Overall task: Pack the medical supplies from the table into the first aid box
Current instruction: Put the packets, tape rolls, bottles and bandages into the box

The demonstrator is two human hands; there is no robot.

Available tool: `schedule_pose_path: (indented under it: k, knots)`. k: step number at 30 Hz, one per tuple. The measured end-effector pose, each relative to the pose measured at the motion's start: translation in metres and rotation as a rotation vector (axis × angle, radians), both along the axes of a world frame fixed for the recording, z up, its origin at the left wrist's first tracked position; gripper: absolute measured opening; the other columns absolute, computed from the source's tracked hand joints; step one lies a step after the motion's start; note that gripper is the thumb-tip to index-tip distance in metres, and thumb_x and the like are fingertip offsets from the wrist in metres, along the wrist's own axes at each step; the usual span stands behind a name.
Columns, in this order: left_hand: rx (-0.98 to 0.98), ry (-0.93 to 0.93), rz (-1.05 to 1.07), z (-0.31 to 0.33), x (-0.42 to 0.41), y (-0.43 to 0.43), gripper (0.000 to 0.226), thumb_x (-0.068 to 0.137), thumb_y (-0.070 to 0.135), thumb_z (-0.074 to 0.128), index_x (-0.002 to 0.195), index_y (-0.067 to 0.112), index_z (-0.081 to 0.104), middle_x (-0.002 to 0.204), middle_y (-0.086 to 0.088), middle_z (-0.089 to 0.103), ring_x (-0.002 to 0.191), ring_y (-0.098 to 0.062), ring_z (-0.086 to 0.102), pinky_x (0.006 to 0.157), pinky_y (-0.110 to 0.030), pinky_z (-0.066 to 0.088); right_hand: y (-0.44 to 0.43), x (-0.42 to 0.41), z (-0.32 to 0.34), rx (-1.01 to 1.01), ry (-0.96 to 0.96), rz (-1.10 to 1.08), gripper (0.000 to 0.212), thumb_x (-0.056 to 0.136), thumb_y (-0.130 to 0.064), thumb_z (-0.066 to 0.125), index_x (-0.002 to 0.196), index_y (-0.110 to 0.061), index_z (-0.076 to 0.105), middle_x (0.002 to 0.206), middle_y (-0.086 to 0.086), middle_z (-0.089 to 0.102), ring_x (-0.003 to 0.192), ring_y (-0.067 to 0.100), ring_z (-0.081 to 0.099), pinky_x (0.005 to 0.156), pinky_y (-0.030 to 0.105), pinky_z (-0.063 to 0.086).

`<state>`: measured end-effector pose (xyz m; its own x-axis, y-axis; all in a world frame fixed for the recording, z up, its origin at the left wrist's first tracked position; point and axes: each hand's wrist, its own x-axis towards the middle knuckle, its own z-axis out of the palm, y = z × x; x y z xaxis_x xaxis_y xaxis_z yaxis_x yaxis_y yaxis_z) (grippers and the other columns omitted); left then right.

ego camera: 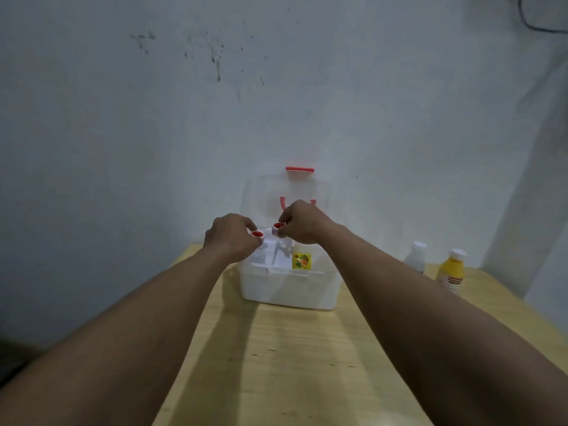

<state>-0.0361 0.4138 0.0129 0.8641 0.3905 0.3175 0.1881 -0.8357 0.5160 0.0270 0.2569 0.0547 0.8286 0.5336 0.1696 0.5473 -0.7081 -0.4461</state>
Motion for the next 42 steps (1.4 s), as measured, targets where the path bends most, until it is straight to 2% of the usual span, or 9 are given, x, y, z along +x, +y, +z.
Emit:
schedule_pose_path:
  k: [2, 8, 12, 19, 23, 30, 34, 37, 42]
  knots:
    - [0.01, 0.017, 0.013, -0.001, 0.003, 0.001, 0.039, 0.075, 0.047, 0.077, 0.106, 0.024, 0.075, 0.115, -0.001, 0.071, 0.1, -0.024, 0.063, 0.087, -0.039, 0.056, 0.005, 0.004, -0.003, -0.026, -0.015, 0.012, 0.035, 0.088, -0.03, 0.073, 0.111, -0.004, 0.074, 0.116, 0.009, 0.072, 0.105, 0.025, 0.065, 0.112, 0.046, 0.036]
    - [0.037, 0.061, 0.009, 0.003, 0.005, -0.002, 0.028, 0.077, 0.036, 0.076, 0.095, 0.015, 0.078, 0.1, -0.004, 0.074, 0.088, -0.024, 0.065, 0.081, -0.036, 0.057, 0.013, 0.008, -0.008, -0.096, -0.013, 0.062, 0.035, 0.088, -0.03, 0.073, 0.111, -0.005, 0.074, 0.102, 0.01, 0.075, 0.088, 0.022, 0.069, 0.089, 0.036, 0.054]
    - [0.041, 0.083, 0.004, 0.007, 0.004, -0.003, 0.029, 0.076, 0.034, 0.075, 0.097, 0.014, 0.077, 0.098, -0.005, 0.073, 0.087, -0.023, 0.066, 0.078, -0.035, 0.058, 0.015, 0.007, -0.01, -0.109, -0.028, 0.071, 0.034, 0.088, -0.029, 0.073, 0.112, -0.004, 0.074, 0.1, 0.009, 0.075, 0.083, 0.022, 0.068, 0.08, 0.03, 0.052]
    - [0.042, 0.094, 0.004, 0.009, 0.007, -0.005, 0.03, 0.077, 0.034, 0.077, 0.098, 0.013, 0.078, 0.095, -0.005, 0.074, 0.084, -0.022, 0.066, 0.078, -0.035, 0.058, 0.02, 0.005, -0.013, -0.121, -0.042, 0.051, 0.035, 0.087, -0.031, 0.074, 0.109, -0.004, 0.075, 0.096, 0.011, 0.075, 0.086, 0.025, 0.071, 0.084, 0.035, 0.053]
    - [0.047, 0.093, -0.003, 0.01, 0.006, -0.007, 0.029, 0.076, 0.032, 0.076, 0.096, 0.012, 0.078, 0.094, -0.006, 0.074, 0.084, -0.023, 0.066, 0.078, -0.036, 0.059, 0.019, 0.003, -0.013, -0.114, -0.05, 0.052, 0.038, 0.087, -0.03, 0.075, 0.114, -0.003, 0.072, 0.103, 0.012, 0.075, 0.086, 0.023, 0.07, 0.074, 0.027, 0.049]
    - [0.027, 0.104, -0.005, 0.009, 0.004, -0.006, 0.032, 0.078, 0.034, 0.077, 0.099, 0.011, 0.078, 0.095, -0.007, 0.074, 0.083, -0.022, 0.066, 0.073, -0.031, 0.055, 0.02, -0.001, -0.013, -0.133, -0.099, 0.028, 0.041, 0.087, -0.033, 0.074, 0.114, -0.002, 0.072, 0.105, 0.012, 0.074, 0.088, 0.025, 0.069, 0.073, 0.026, 0.045]
    - [0.03, 0.108, 0.002, 0.01, 0.003, -0.006, 0.031, 0.08, 0.034, 0.076, 0.1, 0.011, 0.076, 0.098, -0.006, 0.074, 0.083, -0.021, 0.065, 0.07, -0.03, 0.053, 0.024, 0.002, -0.017, -0.172, -0.1, 0.0, 0.036, 0.087, -0.033, 0.074, 0.107, -0.003, 0.074, 0.095, 0.01, 0.075, 0.079, 0.023, 0.07, 0.074, 0.027, 0.052]
    - [0.039, 0.111, 0.01, 0.009, 0.004, -0.006, 0.033, 0.079, 0.038, 0.077, 0.098, 0.011, 0.077, 0.096, -0.006, 0.074, 0.082, -0.021, 0.066, 0.075, -0.033, 0.058, 0.023, 0.004, -0.016, -0.184, -0.101, -0.003, 0.036, 0.088, -0.033, 0.074, 0.109, -0.004, 0.073, 0.1, 0.011, 0.075, 0.083, 0.023, 0.07, 0.072, 0.025, 0.048]
    - [0.068, 0.114, 0.032, 0.013, 0.003, -0.009, 0.035, 0.073, 0.041, 0.078, 0.095, 0.014, 0.077, 0.095, -0.004, 0.074, 0.081, -0.022, 0.066, 0.078, -0.038, 0.059, 0.015, -0.002, -0.009, -0.164, -0.123, -0.013, 0.037, 0.092, -0.026, 0.068, 0.12, -0.002, 0.067, 0.117, 0.012, 0.069, 0.108, 0.028, 0.065, 0.098, 0.036, 0.046]
